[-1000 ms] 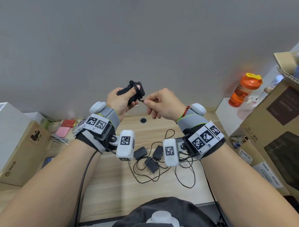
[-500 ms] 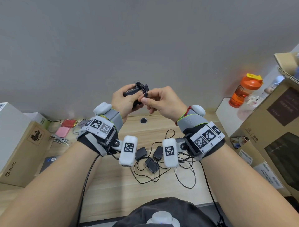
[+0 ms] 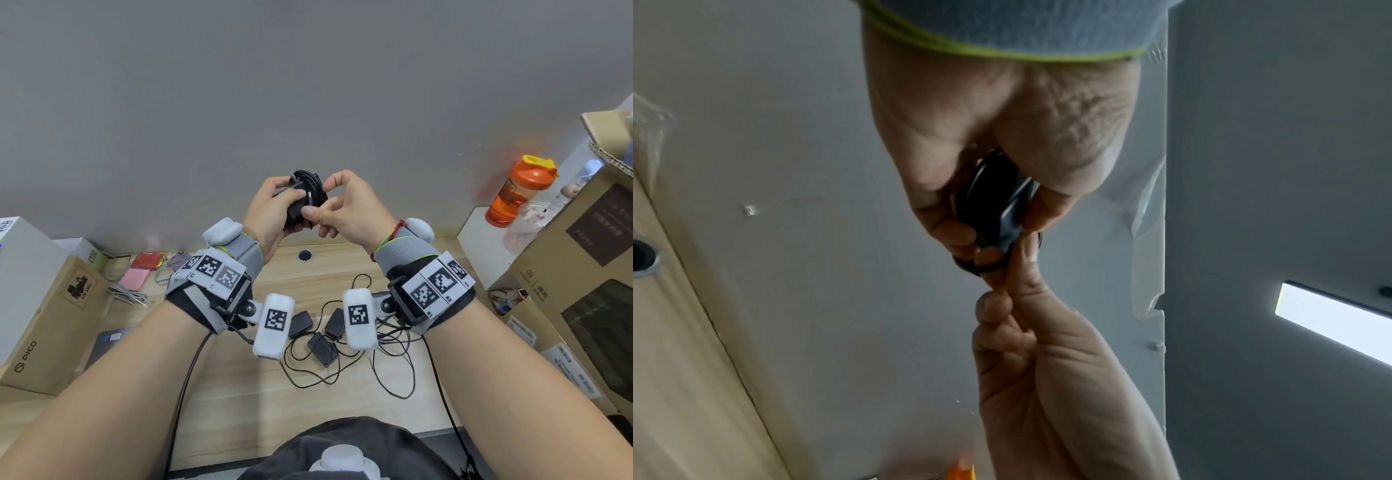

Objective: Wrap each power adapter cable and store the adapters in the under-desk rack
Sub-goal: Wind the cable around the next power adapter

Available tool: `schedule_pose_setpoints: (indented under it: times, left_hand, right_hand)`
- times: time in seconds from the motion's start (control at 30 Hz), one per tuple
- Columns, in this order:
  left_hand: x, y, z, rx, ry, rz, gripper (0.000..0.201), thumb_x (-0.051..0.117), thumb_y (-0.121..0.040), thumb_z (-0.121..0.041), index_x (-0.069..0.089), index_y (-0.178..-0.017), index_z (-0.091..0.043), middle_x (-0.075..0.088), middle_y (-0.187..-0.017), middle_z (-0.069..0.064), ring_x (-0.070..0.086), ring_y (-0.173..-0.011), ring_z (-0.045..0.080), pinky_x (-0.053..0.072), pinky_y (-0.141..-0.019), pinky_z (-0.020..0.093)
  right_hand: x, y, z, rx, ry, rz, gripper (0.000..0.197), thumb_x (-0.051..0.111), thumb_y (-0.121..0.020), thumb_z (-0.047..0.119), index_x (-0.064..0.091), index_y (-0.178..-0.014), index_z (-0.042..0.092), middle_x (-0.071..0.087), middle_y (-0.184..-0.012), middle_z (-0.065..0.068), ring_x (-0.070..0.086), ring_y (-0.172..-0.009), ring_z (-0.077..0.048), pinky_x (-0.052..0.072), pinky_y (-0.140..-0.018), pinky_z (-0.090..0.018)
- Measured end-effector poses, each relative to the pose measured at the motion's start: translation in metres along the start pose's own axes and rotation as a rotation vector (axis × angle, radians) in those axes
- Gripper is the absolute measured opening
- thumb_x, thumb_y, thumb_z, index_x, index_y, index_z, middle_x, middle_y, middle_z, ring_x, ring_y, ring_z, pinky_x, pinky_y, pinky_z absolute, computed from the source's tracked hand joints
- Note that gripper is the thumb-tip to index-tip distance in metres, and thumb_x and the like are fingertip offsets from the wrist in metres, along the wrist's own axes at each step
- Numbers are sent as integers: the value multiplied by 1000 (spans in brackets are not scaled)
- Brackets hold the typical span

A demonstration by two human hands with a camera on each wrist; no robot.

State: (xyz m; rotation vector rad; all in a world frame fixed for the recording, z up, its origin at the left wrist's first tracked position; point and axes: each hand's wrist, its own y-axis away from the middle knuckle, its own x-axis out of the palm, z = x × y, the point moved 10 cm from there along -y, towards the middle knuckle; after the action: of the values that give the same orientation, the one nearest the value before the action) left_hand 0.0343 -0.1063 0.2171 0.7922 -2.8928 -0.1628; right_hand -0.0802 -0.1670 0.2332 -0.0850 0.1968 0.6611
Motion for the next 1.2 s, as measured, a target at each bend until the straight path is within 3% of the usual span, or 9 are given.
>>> schedule_pose_setpoints:
  times: [0.23,0.3,0.43,0.53,0.63,0.8,0.93,1.03,1.2]
  left_hand:
    - [6,1,-5,63,-143,38,24,54,-93,-8,48,-114,-18,63,-79,13,55,-59,24,45,-55,30]
    - [8,2,-4,65,-176,55,22,54,-93,-9,46,-111,-19,64,-81,13,57,-59,24,47,-57,31]
    - [9,3,-1,45,-194,75,20,54,-95,-10,43,-111,-17,63,-86,14,57,-59,25,48,-56,31]
    - [9,4,-1,42,-194,86,18,53,-95,-11,44,-110,-17,63,-89,16,58,-59,25,48,-56,31]
    - [10,3,-1,33,-181,88,16,52,-96,-11,45,-110,-15,63,-90,16,57,-56,25,48,-54,30]
    - [8,3,5,-19,-135,67,3,53,-95,-14,53,-98,-13,61,-86,15,54,-50,24,42,-46,26]
    - [-5,4,15,-156,-24,-16,9,52,-91,-18,57,-90,-10,56,-75,12,45,-45,20,32,-39,20]
    - [-15,5,21,-225,32,-47,15,57,-89,-25,56,-82,-12,54,-71,8,43,-42,15,31,-35,17]
    - [-14,0,25,-233,-44,79,54,69,-84,-50,67,-115,-7,63,-97,16,44,-41,11,30,-34,14]
  right_hand:
    - [-17,-7,-14,76,-34,-146,33,81,-79,15,58,-98,0,71,-68,-16,63,-52,-24,51,-54,-30]
    - [-25,-8,-16,64,32,-202,27,83,-76,21,63,-87,7,71,-65,-9,63,-52,-20,55,-61,-35]
    - [-37,-6,-4,-18,200,-282,22,85,-72,30,65,-75,19,63,-65,4,58,-55,-15,51,-62,-29]
    - [-36,-4,2,-78,199,-307,22,82,-75,24,60,-75,22,63,-63,7,58,-52,-12,51,-56,-27]
    - [-36,-3,8,-146,250,-340,23,75,-77,25,57,-91,23,64,-63,8,59,-60,-8,51,-65,-25]
    - [-32,-1,16,-202,314,-309,15,68,-82,21,66,-97,24,60,-59,6,53,-58,-4,39,-61,-15]
    - [-27,-2,13,-232,222,-226,7,74,-86,26,74,-92,24,61,-65,6,53,-51,-9,46,-57,-17]
    - [-21,-2,12,-286,143,-119,14,71,-88,17,72,-91,31,68,-88,-3,64,-67,-15,56,-67,-27]
    - [-16,-4,5,-264,20,-19,17,69,-88,5,66,-85,22,69,-105,-4,68,-87,-16,55,-89,-34]
